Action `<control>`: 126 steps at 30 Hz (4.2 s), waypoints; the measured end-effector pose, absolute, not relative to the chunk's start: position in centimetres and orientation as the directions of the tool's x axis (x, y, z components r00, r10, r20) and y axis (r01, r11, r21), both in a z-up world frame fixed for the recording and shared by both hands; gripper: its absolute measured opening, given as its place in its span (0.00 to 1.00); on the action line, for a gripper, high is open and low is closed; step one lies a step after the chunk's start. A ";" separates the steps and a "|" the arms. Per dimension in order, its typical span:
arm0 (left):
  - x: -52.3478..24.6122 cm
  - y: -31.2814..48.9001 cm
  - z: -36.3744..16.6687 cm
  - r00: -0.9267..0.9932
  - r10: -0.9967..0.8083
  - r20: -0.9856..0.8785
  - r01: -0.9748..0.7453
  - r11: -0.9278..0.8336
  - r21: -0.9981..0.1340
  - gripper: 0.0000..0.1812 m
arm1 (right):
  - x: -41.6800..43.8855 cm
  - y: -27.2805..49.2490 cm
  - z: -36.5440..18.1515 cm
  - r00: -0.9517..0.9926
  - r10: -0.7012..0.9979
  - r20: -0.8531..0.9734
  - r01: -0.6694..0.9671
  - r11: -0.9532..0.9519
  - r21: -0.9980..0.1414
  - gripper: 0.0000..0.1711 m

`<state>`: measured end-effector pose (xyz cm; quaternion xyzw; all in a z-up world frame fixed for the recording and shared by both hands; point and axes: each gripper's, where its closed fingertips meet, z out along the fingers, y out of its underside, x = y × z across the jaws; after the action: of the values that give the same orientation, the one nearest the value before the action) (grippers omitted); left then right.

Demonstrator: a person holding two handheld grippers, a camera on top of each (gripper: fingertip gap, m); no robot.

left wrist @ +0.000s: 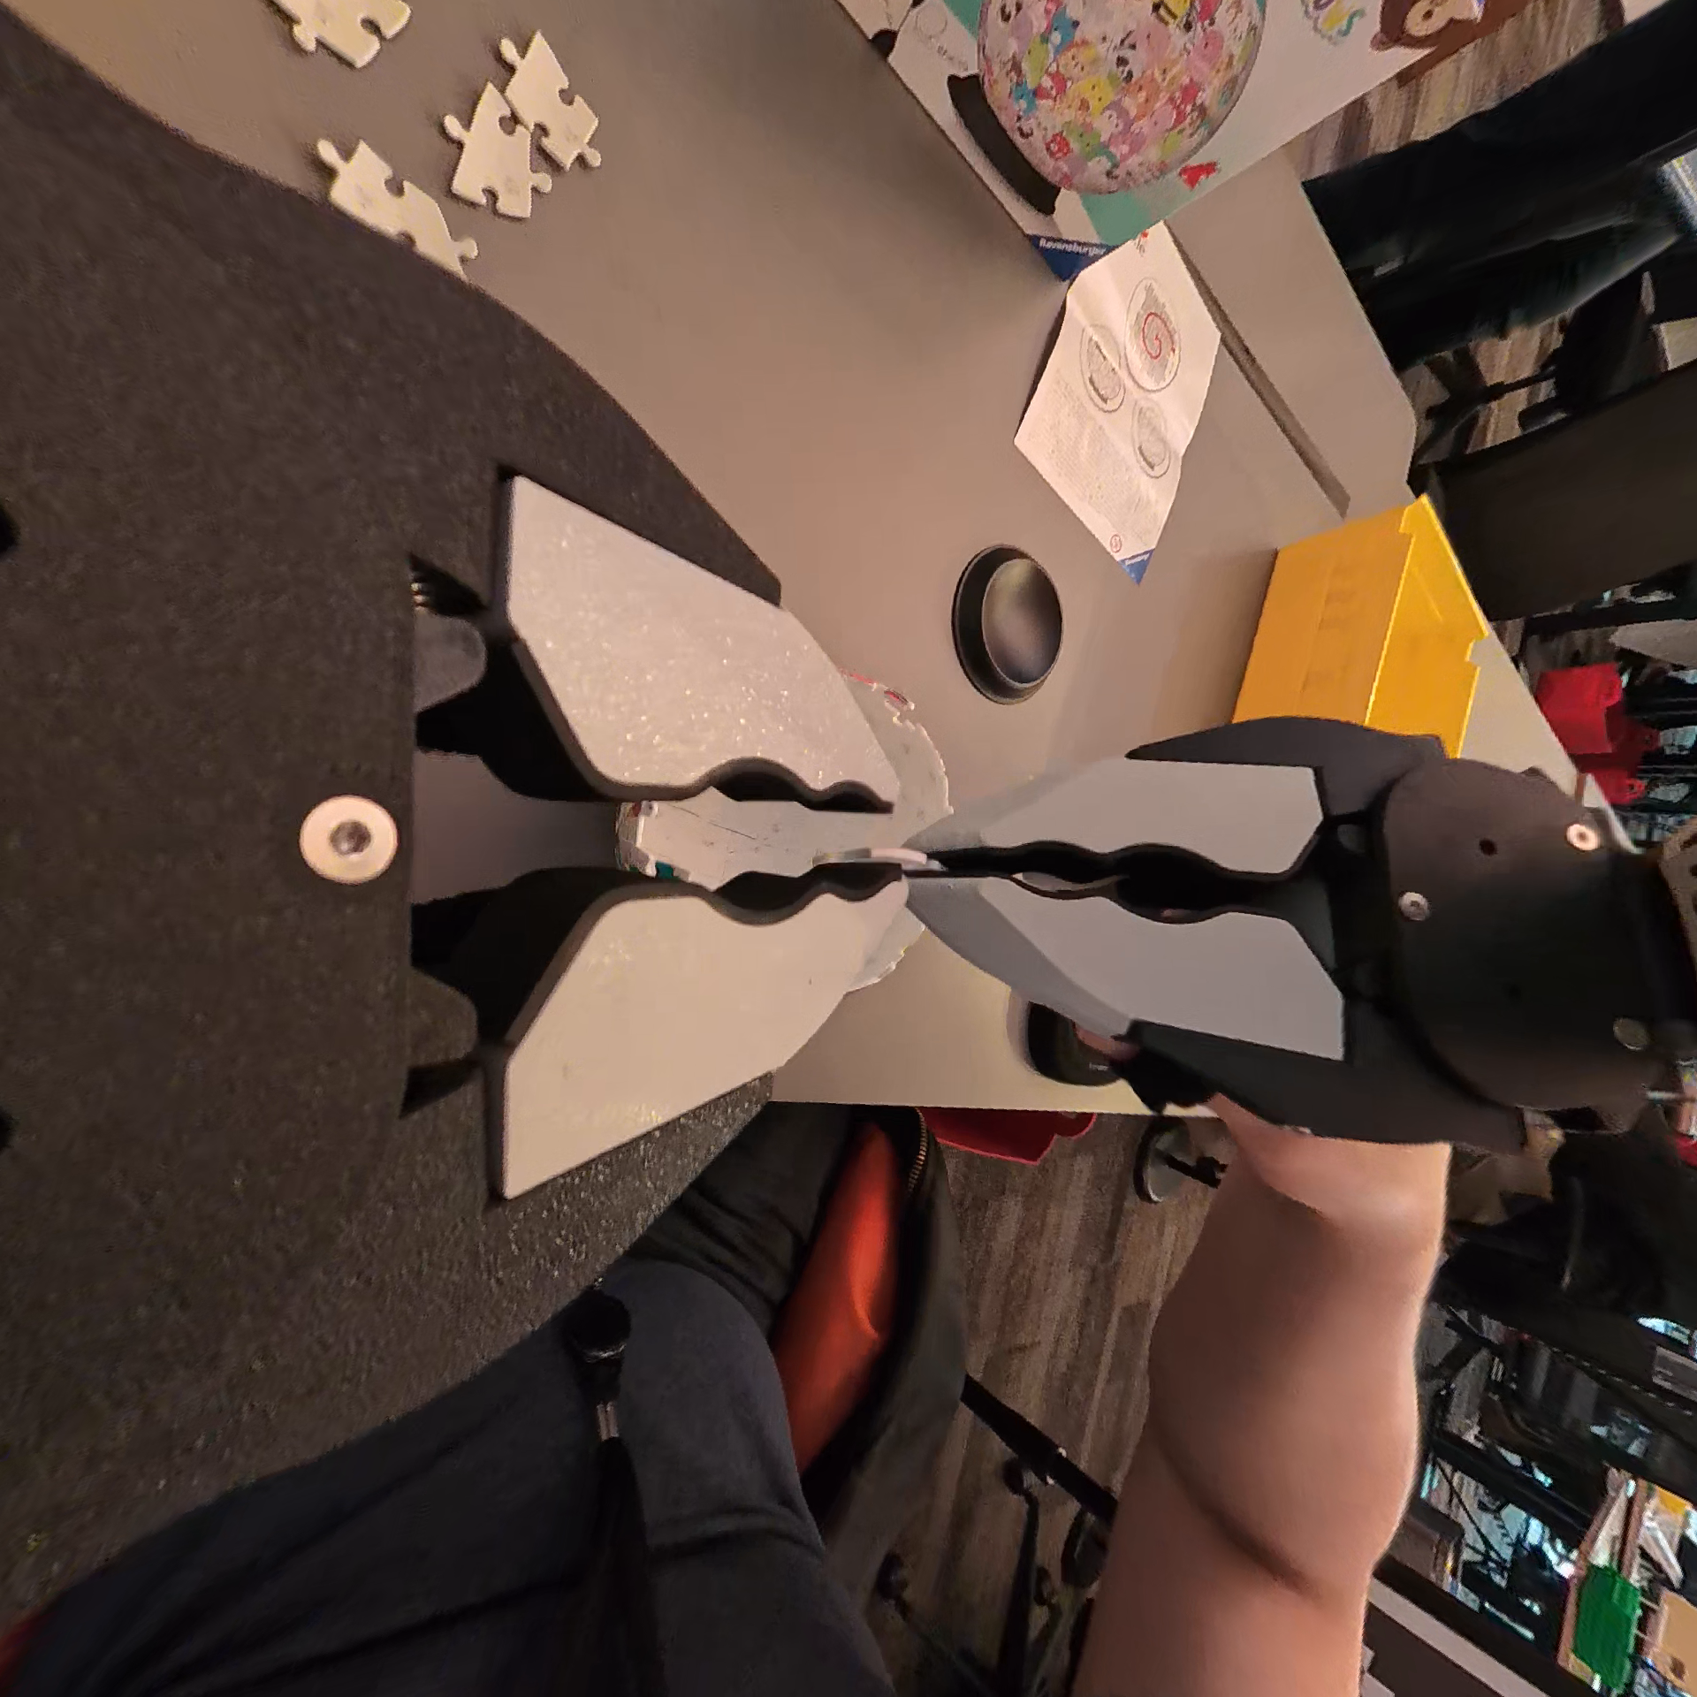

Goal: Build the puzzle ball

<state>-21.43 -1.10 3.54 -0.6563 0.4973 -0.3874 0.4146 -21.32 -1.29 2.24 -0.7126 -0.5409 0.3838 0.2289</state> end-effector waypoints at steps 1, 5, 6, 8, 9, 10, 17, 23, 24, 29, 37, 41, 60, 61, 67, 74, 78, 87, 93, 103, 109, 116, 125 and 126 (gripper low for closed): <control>-21.5 -1.2 3.6 0.196 -0.975 0.101 -0.332 -0.163 -0.929 0.06 | -21.2 -1.2 2.1 0.122 0.948 -0.295 0.603 -0.307 -0.736 0.02; -21.2 -1.5 2.4 0.173 -0.975 0.138 -0.410 -0.199 -0.890 0.10 | -21.2 -1.3 1.7 0.105 0.959 -0.265 0.632 -0.270 -0.727 0.02; -21.0 -1.6 2.0 0.165 -0.977 0.138 -0.429 -0.197 -0.882 0.07 | -21.3 -1.4 1.8 0.096 0.960 -0.263 0.633 -0.263 -0.728 0.02; -20.7 -1.8 1.6 0.156 -0.979 0.131 -0.443 -0.187 -0.877 0.02 | -21.3 -1.3 1.7 0.093 0.966 -0.243 0.651 -0.243 -0.719 0.02; -20.6 -1.6 1.6 0.167 -0.979 0.118 -0.433 -0.181 -0.883 0.02 | -21.2 -1.2 1.7 0.092 0.970 -0.225 0.657 -0.229 -0.719 0.02; -20.6 -1.5 1.9 0.179 -0.978 0.109 -0.408 -0.175 -0.896 0.01 | -21.2 -1.1 1.9 0.087 0.973 -0.214 0.648 -0.219 -0.730 0.02; -21.5 -0.3 5.4 0.274 -0.949 0.158 -0.096 -0.190 -0.977 0.01 | -19.3 0.4 8.0 0.163 0.972 -0.171 0.142 -0.195 -0.971 0.12; -20.9 -0.5 6.3 0.265 -0.948 0.175 -0.030 -0.189 -0.981 0.01 | -20.0 -0.1 7.1 0.137 0.960 -0.246 0.025 -0.252 -0.968 0.12; -20.7 -0.6 6.4 0.261 -0.949 0.174 -0.025 -0.187 -0.982 0.01 | -20.0 0.0 7.2 0.133 0.960 -0.247 0.024 -0.253 -0.967 0.12; -20.1 -0.7 6.9 0.243 -0.954 0.178 0.014 -0.180 -0.984 0.01 | -19.7 0.2 7.6 0.134 0.962 -0.238 0.032 -0.244 -0.969 0.07; -19.3 -0.7 6.1 0.219 -0.954 0.205 0.006 -0.209 -0.978 0.02 | -19.2 0.3 7.0 0.136 0.964 -0.228 0.072 -0.239 -0.968 0.02; -20.3 -0.3 5.6 0.242 -0.953 0.182 -0.023 -0.193 -0.981 0.11 | -18.3 0.3 6.2 0.151 0.969 -0.196 0.195 -0.223 -0.955 0.02; -17.7 3.3 -1.2 0.066 -0.995 0.073 -0.363 -0.092 -0.927 0.27 | -15.3 2.9 -3.1 0.214 0.936 0.281 0.975 -0.185 -0.126 0.02; -17.6 3.3 -1.4 0.055 -0.996 0.068 -0.368 -0.083 -0.926 0.27 | -15.4 3.0 -3.3 0.227 0.938 0.262 0.972 -0.200 -0.127 0.02; -16.9 3.9 -2.7 0.021 -0.997 0.073 -0.388 -0.076 -0.919 0.29 | -14.9 3.7 -4.2 0.197 0.948 0.249 0.980 -0.190 -0.053 0.02; -15.9 4.5 -4.0 0.005 -0.996 0.088 -0.424 -0.082 -0.902 0.36 | -14.7 4.3 -4.7 0.203 0.941 0.271 0.979 -0.199 -0.044 0.02; -16.1 4.5 -4.2 -0.002 -0.998 0.067 -0.432 -0.060 -0.900 0.37 | -15.0 4.5 -4.8 0.253 0.935 0.249 0.967 -0.233 -0.106 0.02; -15.9 4.4 -5.5 -0.015 -0.994 0.112 -0.477 -0.091 -0.874 0.26 | -14.6 5.1 -5.2 0.237 0.935 0.262 0.969 -0.210 -0.129 0.02; -15.9 4.9 -6.2 0.004 -0.992 0.129 -0.535 -0.111 -0.838 0.23 | -14.3 5.3 -5.3 0.223 0.936 0.274 0.972 -0.191 -0.138 0.02; -15.5 5.6 -6.5 0.010 -0.986 0.165 -0.602 -0.138 -0.787 0.21 | -13.9 5.8 -5.7 0.231 0.934 0.272 0.964 -0.182 -0.195 0.02; -14.6 6.0 -6.5 0.003 -0.987 0.162 -0.643 -0.126 -0.756 0.22 | -13.3 6.1 -5.9 0.253 0.930 0.268 0.952 -0.189 -0.242 0.02; -13.5 6.3 -6.7 -0.023 -0.975 0.221 -0.676 -0.147 -0.722 0.21 | -13.0 6.5 -6.2 0.282 0.927 0.247 0.933 -0.205 -0.296 0.02; -13.8 6.6 -7.0 -0.014 -0.969 0.246 -0.690 -0.169 -0.704 0.15 | -13.2 6.4 -5.9 0.323 0.930 0.177 0.884 -0.230 -0.407 0.02; -13.9 6.6 -7.0 -0.016 -0.967 0.253 -0.690 -0.172 -0.703 0.15 | -13.3 6.4 -5.8 0.324 0.930 0.175 0.880 -0.228 -0.418 0.02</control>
<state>-13.91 6.61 -7.02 -0.6747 0.6141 -0.3620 0.1914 -13.26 6.43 -5.84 -0.7817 -0.5786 0.0555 0.2260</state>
